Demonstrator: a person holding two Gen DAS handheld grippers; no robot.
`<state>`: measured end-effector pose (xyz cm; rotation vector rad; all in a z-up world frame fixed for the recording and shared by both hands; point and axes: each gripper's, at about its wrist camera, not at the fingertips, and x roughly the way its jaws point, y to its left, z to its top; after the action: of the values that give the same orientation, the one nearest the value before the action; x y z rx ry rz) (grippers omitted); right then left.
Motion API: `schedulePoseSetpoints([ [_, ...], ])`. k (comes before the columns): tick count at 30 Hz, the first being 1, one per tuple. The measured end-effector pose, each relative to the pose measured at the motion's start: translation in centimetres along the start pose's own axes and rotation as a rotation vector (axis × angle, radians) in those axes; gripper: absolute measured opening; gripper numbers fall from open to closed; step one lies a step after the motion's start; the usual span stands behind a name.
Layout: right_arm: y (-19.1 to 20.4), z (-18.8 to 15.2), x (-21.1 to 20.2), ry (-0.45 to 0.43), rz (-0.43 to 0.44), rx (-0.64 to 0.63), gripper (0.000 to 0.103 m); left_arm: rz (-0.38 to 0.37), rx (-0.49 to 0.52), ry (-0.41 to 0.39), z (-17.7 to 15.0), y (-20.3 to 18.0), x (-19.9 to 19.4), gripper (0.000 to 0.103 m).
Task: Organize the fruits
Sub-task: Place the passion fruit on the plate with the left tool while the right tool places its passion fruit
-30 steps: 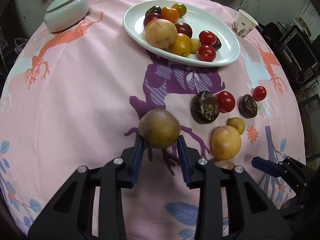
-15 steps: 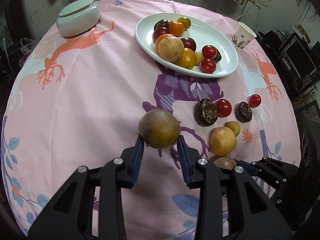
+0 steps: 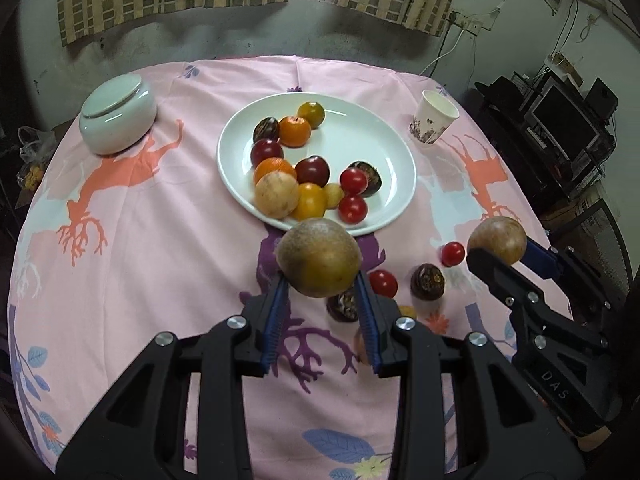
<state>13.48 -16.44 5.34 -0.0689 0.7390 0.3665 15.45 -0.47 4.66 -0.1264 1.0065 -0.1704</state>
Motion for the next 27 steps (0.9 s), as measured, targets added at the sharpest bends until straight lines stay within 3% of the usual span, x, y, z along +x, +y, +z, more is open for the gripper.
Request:
schedulePoseSetpoints([
  [9, -1.2, 2.4, 5.1, -0.038, -0.057, -0.089, 0.039, 0.0, 0.034, 0.032, 4.1, -1.0, 5.4, 0.034],
  [19, -1.1, 2.7, 11.1, -0.01, -0.032, -0.195, 0.04, -0.03, -0.06, 0.07, 7.1, 0.7, 10.4, 0.035],
  [20, -0.9, 2.7, 11.7, -0.009, -0.044, -0.214, 0.042, -0.04, -0.077, 0.076, 7.2, 0.9, 10.7, 0.035],
  [21, -0.6, 2.5, 12.0, -0.013, -0.065, -0.237, 0.051, -0.044, -0.093, 0.069, 7.3, 1.1, 10.8, 0.036],
  [23, -0.2, 2.4, 12.3, -0.044, -0.133, -0.289, 0.06, -0.047, -0.101, 0.042, 7.5, 1.1, 10.6, 0.046],
  [24, -0.1, 2.4, 12.2, -0.058, -0.135, -0.3, 0.06, -0.052, -0.107, 0.028, 7.6, 1.1, 10.4, 0.055],
  [27, -0.5, 2.7, 11.8, -0.057, -0.123, -0.286, 0.06, -0.023, -0.12, -0.017, 7.9, 1.1, 9.6, 0.069],
])
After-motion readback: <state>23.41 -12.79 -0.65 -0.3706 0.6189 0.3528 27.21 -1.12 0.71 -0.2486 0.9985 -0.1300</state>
